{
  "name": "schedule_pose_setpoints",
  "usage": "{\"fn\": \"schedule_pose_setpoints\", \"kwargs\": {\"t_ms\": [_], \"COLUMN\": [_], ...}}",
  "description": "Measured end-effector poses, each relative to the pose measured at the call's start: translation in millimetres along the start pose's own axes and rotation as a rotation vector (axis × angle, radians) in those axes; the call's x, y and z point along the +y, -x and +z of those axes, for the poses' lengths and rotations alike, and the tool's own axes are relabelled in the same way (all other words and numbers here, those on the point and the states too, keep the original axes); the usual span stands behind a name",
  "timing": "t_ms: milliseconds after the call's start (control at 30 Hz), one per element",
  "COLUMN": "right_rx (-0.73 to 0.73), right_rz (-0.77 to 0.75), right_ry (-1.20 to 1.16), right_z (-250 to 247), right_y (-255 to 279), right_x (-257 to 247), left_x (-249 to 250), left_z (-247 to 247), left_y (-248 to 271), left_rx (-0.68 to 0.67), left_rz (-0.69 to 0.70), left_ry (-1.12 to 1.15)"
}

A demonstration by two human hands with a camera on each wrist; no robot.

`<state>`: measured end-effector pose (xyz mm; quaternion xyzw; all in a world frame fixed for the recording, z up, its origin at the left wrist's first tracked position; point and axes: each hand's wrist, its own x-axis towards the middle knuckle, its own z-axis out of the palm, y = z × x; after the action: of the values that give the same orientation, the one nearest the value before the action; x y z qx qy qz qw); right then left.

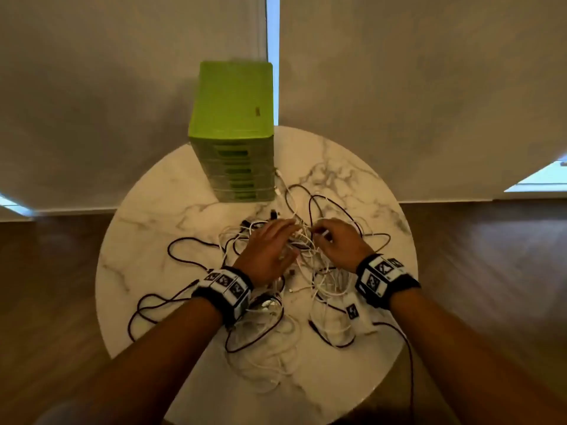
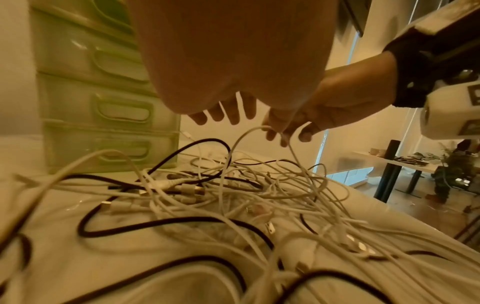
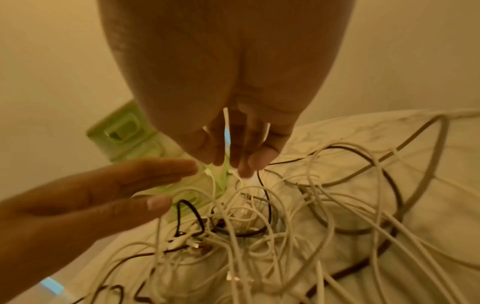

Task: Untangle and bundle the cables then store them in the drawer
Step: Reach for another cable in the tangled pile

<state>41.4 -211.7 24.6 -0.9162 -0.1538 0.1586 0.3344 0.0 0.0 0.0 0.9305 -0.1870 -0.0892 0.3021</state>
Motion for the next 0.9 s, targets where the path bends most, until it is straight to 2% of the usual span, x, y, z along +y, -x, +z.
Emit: {"fn": "schedule_pose_setpoints", "kwargs": {"t_ms": [67, 100, 200, 267, 400, 500, 633, 767, 833, 900], "right_rx": [0.043, 0.014, -0.153, -0.241, -0.334, -0.333, -0.347, -0.356, -0.356, -0.29], "right_rz": [0.032, 0.064, 0.16, 0.143, 0.179, 0.129, 0.053, -0.007, -0.07, -0.182], "right_ry": [0.023, 0.03, 0.052, 0.042, -0.044, 0.075, 0.211, 0.266, 0.249, 0.168], "right_z": [4.1, 6.9, 11.4, 9.0, 0.9, 7.2, 18.8, 19.2, 11.2, -3.9], "right_y": [-23.8, -35.1, -54.9, -61.1, -69.0, -77.8, -90.3, -96.5, -93.3, -89.3], "right_x": [7.9, 10.7, 14.5, 19.2, 25.8, 27.3, 29.9, 38.5, 39.4, 39.5], "left_x": [-5.1, -8.4, -12.9, -18.9, -30.3, -32.4, -29.8, -25.6, -28.2, -31.8], "left_z": [8.1, 12.9, 20.9, 25.4, 22.1, 12.7, 7.4, 5.0, 6.1, 8.1], "left_y": [-19.6, -25.3, -15.6, 4.3, 28.4, 22.2, 1.3, -19.1, -26.0, -32.4], "left_rx": [-0.078, -0.122, -0.19, -0.228, -0.301, -0.338, -0.318, -0.218, -0.177, -0.131], "left_rz": [-0.073, -0.084, -0.054, 0.002, 0.007, -0.03, -0.104, -0.157, -0.179, -0.218], "left_ry": [-0.065, -0.09, -0.153, -0.19, -0.069, 0.057, 0.196, 0.309, 0.332, 0.327]}}
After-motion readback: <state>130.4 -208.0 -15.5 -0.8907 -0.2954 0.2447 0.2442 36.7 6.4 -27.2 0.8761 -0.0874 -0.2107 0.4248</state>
